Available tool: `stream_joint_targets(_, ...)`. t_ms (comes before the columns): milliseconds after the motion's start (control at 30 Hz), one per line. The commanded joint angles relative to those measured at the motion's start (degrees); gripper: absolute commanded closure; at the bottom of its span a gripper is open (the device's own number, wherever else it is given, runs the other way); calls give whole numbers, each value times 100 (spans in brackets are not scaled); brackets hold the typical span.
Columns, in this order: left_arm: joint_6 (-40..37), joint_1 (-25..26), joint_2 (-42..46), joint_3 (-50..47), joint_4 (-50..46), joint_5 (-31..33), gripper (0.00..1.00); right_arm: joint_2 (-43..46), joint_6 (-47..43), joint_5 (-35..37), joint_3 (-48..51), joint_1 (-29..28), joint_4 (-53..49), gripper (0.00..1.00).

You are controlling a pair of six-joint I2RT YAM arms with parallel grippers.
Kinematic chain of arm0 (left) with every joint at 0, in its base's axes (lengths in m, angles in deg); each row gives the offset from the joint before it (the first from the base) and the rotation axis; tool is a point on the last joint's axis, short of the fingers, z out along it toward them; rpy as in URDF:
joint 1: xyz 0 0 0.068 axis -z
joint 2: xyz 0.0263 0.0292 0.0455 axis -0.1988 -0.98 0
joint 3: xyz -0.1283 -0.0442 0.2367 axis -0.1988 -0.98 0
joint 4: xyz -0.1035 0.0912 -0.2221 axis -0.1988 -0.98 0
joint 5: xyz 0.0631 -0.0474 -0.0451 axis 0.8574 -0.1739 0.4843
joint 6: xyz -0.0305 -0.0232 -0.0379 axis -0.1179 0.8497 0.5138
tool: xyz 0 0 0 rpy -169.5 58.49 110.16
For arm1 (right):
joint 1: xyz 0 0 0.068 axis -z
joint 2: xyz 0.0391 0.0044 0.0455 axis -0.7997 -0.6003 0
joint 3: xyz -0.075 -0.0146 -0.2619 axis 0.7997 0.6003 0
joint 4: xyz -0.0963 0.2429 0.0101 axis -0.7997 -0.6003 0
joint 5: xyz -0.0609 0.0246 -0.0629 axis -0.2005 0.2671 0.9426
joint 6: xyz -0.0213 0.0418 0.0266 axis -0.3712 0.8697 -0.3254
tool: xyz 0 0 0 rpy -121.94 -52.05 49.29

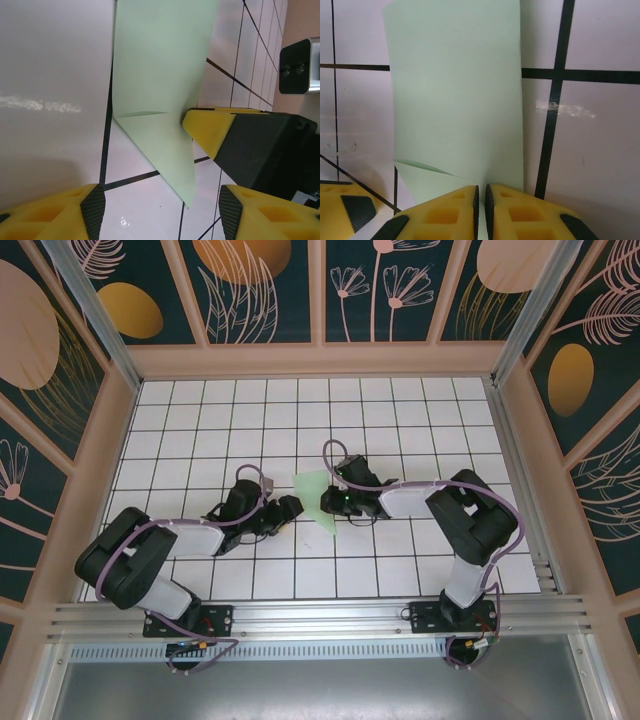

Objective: Fold a paper plane with a square sheet of paper (pick it up from the middle)
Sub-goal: Fold the wing for the fifth time at the center of the table.

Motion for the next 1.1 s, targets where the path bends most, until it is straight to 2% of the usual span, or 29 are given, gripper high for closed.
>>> stream_joint_targets(0,273,62,-126,141,106,53,36,-36,325,74,238,114,-190,85)
stream_joint_targets(333,328,149,-344,528,-247,217,41,8,758,-192,593,248,169,84)
stream_joint_targets(667,266,238,-663,1040,-1056,598,45,-15,707,-275,638,259,234,85)
stream_joint_targets(1067,350,292,-1091,1482,-1108,492,46,-58,696,-329,716,250,339,84)
